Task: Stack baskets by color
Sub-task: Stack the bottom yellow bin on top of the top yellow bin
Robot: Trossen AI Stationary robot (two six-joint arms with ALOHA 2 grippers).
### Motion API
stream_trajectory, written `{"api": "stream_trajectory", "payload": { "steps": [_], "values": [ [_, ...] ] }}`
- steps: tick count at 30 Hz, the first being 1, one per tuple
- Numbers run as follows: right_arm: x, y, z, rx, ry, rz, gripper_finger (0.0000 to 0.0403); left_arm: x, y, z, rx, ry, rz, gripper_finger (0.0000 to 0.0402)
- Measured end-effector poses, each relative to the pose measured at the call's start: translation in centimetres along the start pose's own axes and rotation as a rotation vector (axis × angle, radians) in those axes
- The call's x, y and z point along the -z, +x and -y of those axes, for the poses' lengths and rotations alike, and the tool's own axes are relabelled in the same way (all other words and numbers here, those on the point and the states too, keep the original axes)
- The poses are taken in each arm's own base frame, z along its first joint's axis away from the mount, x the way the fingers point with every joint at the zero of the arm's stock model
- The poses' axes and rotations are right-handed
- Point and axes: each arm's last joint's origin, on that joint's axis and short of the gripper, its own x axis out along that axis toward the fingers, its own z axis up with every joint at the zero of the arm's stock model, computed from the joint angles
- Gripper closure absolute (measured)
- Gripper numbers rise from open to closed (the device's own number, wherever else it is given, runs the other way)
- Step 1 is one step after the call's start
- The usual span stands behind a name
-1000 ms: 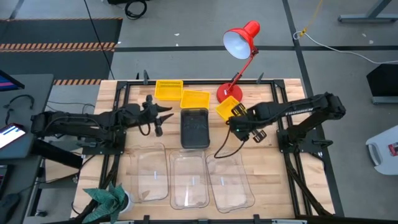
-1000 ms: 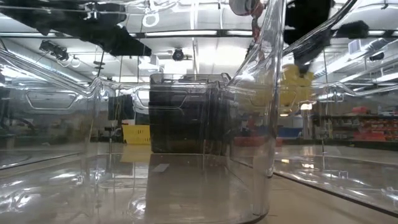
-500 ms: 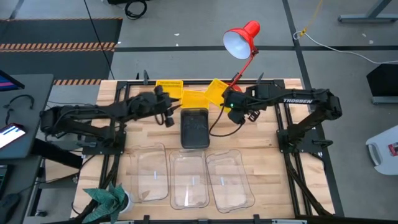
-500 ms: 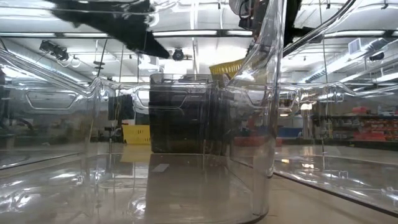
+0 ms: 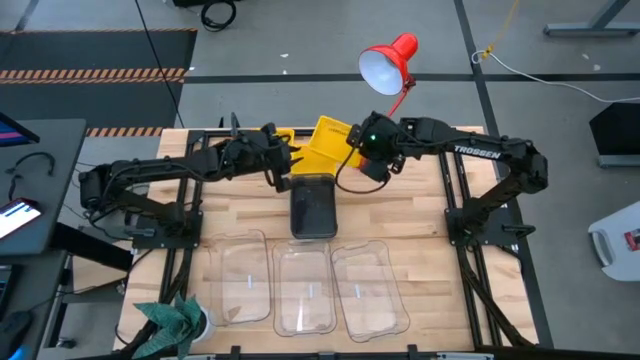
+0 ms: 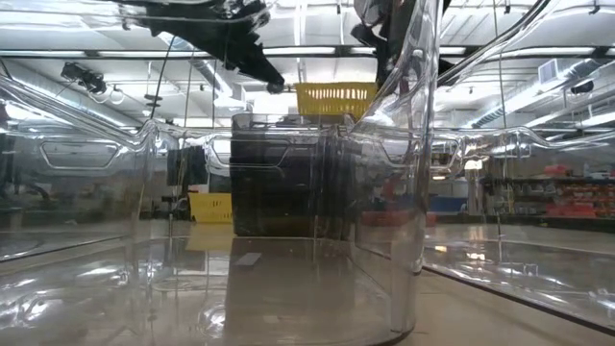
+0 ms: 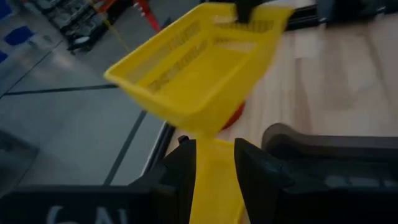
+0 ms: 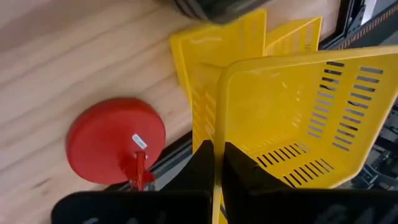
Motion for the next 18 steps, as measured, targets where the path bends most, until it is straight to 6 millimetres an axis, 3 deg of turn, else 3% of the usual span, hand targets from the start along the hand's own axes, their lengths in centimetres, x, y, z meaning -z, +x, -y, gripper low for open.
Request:
{"api": "stream_trajectory", "payload": {
  "steps": [5, 10, 18],
  "values": [
    [0.9, 0.7, 0.3, 0.013, -0.017, 0.036, 0.0391, -0.5, 0.1, -0.5, 0.032, -0.018, 0.079, 0.0285],
    [1.0, 3.1, 0.4, -0.047, -0.046, 0.055, 0.0391, -0.9, 0.3, -0.5, 0.023, -0.021, 0.125, 0.0285],
    [0.8, 4.2, 1.1, -0.010, -0.065, 0.064, 0.0391, -2.3, 1.7, -0.7, 0.072, 0.000, 0.048, 0.0285]
  ]
}}
